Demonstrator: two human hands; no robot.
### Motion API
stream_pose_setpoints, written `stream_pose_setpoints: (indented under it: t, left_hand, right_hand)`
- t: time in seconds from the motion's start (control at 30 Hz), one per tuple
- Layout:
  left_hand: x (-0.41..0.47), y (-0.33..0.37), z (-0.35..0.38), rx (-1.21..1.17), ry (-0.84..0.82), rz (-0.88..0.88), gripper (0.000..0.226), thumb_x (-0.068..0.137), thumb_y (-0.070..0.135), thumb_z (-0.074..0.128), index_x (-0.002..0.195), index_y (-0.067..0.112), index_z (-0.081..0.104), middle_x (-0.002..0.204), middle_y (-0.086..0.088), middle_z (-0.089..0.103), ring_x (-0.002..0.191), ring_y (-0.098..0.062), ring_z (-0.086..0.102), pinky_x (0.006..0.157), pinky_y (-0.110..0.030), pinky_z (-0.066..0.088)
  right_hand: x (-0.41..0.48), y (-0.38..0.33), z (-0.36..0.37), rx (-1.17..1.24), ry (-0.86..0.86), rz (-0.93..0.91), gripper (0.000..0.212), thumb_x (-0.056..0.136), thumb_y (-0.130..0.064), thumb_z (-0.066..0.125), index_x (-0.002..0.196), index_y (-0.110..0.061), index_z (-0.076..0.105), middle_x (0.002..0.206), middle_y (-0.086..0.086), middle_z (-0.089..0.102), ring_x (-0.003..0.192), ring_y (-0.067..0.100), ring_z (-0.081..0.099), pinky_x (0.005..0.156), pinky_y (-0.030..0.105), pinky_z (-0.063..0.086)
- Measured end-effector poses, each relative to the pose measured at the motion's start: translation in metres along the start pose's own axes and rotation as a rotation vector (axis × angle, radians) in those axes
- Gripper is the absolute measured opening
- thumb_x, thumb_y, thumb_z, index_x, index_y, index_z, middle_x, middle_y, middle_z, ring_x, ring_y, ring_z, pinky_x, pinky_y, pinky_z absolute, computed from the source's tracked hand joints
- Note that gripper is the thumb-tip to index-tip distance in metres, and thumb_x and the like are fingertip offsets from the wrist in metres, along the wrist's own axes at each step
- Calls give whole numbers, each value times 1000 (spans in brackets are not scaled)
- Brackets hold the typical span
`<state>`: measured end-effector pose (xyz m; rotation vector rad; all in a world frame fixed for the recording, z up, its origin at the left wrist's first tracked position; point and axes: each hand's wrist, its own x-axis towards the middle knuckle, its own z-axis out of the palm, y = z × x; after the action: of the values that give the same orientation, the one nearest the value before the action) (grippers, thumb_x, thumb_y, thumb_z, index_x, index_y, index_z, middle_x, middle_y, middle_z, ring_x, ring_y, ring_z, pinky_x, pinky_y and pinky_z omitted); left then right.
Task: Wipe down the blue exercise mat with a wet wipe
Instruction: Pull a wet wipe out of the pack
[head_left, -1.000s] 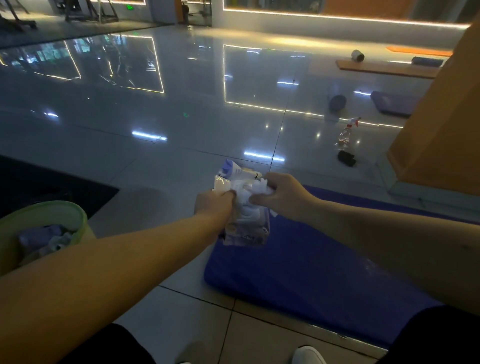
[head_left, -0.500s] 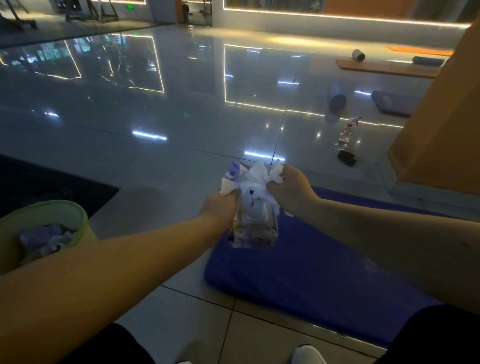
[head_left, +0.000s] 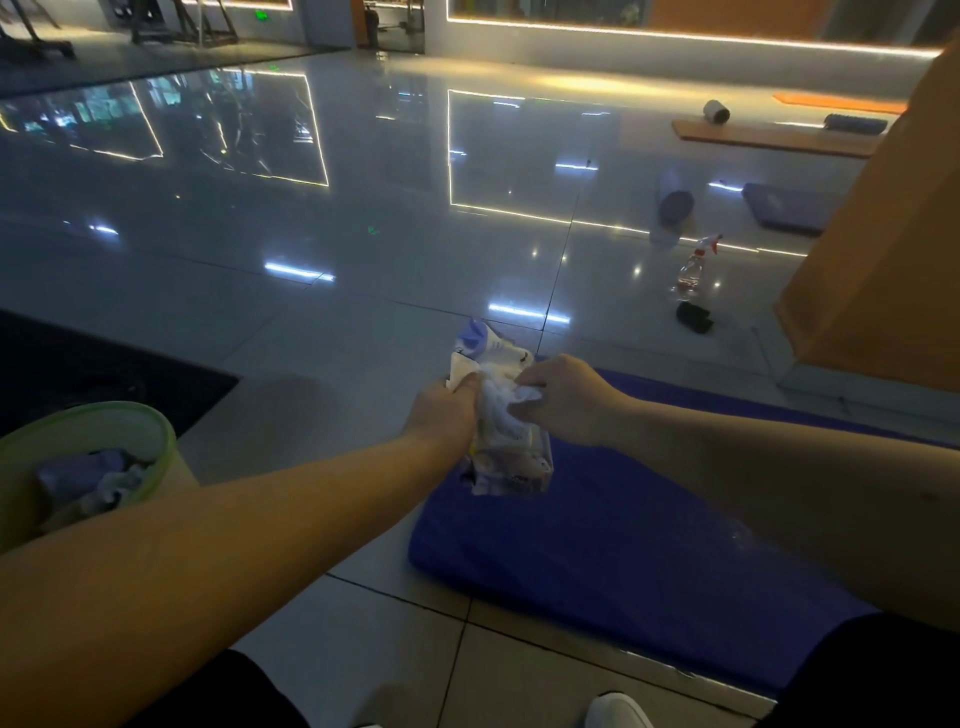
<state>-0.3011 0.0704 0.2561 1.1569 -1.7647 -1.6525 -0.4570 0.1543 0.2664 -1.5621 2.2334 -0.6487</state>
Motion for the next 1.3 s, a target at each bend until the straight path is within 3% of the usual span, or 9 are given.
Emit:
stream_pose_setpoints:
  t: [0.13, 0.27, 0.4, 0.5, 0.7, 0.83, 1.0, 1.17, 1.3]
  left_hand:
    - [0, -4, -1, 44, -37, 2, 22, 100, 34, 58, 112, 16, 64, 106, -7, 70, 97, -26, 67, 88, -45, 58]
    - [-1, -5, -1, 40, 8, 0, 39, 88, 40, 74, 116, 17, 59, 102, -2, 68, 84, -14, 66, 63, -26, 54]
    - [1, -2, -3, 19, 108, -30, 47, 84, 39, 79, 117, 10, 63, 103, -7, 69, 92, -25, 68, 79, -39, 60]
    - [2, -2, -4, 47, 135, -42, 49, 82, 31, 82, 119, 6, 63, 109, -11, 69, 96, -28, 68, 82, -40, 60]
    - [6, -3, -2, 100, 130, -69, 47, 81, 28, 82, 119, 9, 62, 105, -9, 68, 93, -28, 66, 78, -39, 60]
    - [8, -4, 3, 101, 125, -53, 45, 81, 28, 81, 117, 7, 63, 100, -8, 67, 85, -24, 65, 63, -29, 53]
    - [9, -5, 9, 73, 124, -80, 47, 81, 27, 81, 119, 5, 64, 105, -11, 69, 87, -26, 66, 69, -33, 56]
    - [6, -4, 14, 98, 28, -102, 45, 82, 25, 81, 118, 6, 63, 90, -4, 66, 76, -18, 64, 57, -27, 52]
    - [-1, -1, 21, 148, -47, -137, 40, 84, 26, 78, 114, 10, 58, 103, -12, 66, 89, -26, 65, 72, -38, 58]
  right_hand:
    - [-3, -6, -2, -40, -101, -18, 32, 95, -19, 63, 63, -23, 59, 64, -6, 56, 55, 8, 49, 53, 23, 38]
    - [0, -4, 0, 330, -23, 154, 16, 95, -17, 63, 83, -12, 72, 75, 9, 69, 65, 17, 63, 58, 31, 49]
    - [6, 2, -1, 739, 37, 308, 19, 103, -15, 53, 110, -4, 66, 91, 16, 72, 78, 30, 68, 71, 42, 56]
    - [4, 7, -4, 903, 36, 312, 19, 104, -14, 50, 111, -1, 63, 88, 15, 70, 77, 33, 66, 78, 50, 56]
    - [-8, 16, -16, 576, 329, 317, 15, 84, -12, 78, 88, -2, 68, 73, 8, 70, 64, 18, 65, 60, 31, 53]
    - [-18, 27, -17, 599, 249, 286, 15, 80, -2, 80, 88, -7, 68, 72, 0, 66, 63, 12, 60, 56, 25, 50]
    - [-23, 31, -13, 165, 66, -44, 25, 73, -16, 89, 85, -14, 67, 76, -2, 61, 63, 3, 52, 58, 17, 41]
    - [-20, 27, -7, 153, 193, -70, 25, 79, -19, 82, 72, -24, 59, 65, -9, 55, 56, 0, 47, 52, 15, 36]
    - [-17, 21, -3, 167, 281, -86, 33, 82, -9, 73, 63, -22, 49, 60, -9, 48, 53, 2, 41, 50, 18, 33]
